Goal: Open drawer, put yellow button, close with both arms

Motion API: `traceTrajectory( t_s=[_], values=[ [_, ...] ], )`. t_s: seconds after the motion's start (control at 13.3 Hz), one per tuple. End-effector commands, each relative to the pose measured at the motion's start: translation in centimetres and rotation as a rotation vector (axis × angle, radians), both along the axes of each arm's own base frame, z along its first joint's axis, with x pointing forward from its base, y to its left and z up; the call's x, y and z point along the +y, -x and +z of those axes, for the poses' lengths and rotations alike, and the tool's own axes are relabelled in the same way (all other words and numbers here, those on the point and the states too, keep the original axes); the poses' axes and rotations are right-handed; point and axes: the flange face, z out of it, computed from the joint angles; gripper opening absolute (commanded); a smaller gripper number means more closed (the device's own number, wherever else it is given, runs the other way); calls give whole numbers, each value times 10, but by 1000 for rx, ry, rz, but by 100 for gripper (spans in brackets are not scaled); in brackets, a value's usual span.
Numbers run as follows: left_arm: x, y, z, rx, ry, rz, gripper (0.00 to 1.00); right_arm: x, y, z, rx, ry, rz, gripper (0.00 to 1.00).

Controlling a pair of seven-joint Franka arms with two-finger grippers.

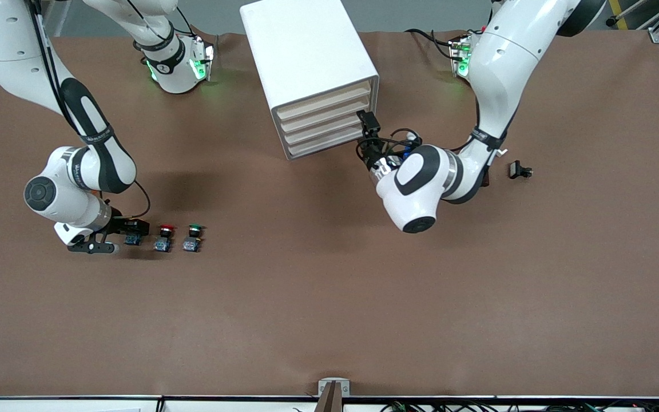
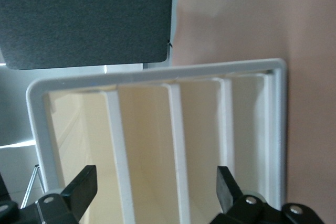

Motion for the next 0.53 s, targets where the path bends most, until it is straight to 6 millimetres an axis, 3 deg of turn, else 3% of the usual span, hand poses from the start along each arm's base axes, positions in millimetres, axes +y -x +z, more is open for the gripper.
traceTrajectory(
  t_s=[0.0,0.15,0.3,0.45],
  values=[
    [-19,13,0,46,2,-6,91,1,-1,2,-7,2,16,55],
    [-29,23,-3,57,3,-21,77,0,-2,3,-10,2,15,29],
    [-45,37,-3,76,1,-34,66,-1,-4,5,-13,2,15,10],
    [-54,46,0,87,-22,-39,61,-1,-5,6,-14,3,16,6]
  ],
)
